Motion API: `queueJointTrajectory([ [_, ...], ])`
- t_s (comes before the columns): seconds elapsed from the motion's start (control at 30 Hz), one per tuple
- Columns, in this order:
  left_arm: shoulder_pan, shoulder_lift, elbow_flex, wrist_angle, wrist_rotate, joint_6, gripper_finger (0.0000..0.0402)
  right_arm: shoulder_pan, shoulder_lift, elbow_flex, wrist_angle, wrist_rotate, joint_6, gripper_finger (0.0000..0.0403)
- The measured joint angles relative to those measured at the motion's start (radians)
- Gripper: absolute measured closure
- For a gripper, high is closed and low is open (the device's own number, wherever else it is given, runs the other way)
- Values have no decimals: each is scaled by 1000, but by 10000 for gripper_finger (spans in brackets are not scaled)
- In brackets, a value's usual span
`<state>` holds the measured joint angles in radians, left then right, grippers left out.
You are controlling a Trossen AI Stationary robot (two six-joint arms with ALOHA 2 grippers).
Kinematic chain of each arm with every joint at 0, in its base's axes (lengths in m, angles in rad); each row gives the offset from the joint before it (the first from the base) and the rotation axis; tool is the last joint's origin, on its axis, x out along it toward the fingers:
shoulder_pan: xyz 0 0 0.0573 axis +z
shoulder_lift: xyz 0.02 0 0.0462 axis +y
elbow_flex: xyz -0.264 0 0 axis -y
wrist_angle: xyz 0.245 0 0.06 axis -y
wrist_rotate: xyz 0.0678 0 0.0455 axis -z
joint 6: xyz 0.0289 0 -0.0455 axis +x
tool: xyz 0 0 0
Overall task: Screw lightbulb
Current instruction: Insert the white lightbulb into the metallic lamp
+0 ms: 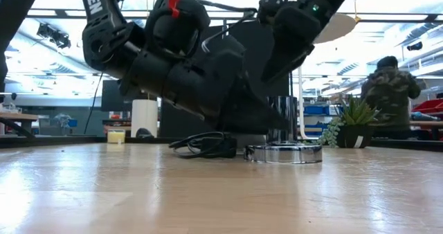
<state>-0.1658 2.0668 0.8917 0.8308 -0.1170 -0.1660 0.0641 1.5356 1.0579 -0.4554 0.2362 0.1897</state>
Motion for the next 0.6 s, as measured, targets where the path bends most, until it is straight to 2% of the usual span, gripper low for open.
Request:
queueJointTrajectory([
  [0.23, -14, -5, 0, -8, 26, 2, 122, 13, 0, -89, 145, -78, -113, 31],
  [0.4, -24, -33, 1, -56, 14, 43, 122, 17, -2, -181, 292, -144, -135, 31],
  [0.6, -45, -103, 1, -163, -30, 70, 122, 14, -2, -222, 375, -151, -137, 31],
])
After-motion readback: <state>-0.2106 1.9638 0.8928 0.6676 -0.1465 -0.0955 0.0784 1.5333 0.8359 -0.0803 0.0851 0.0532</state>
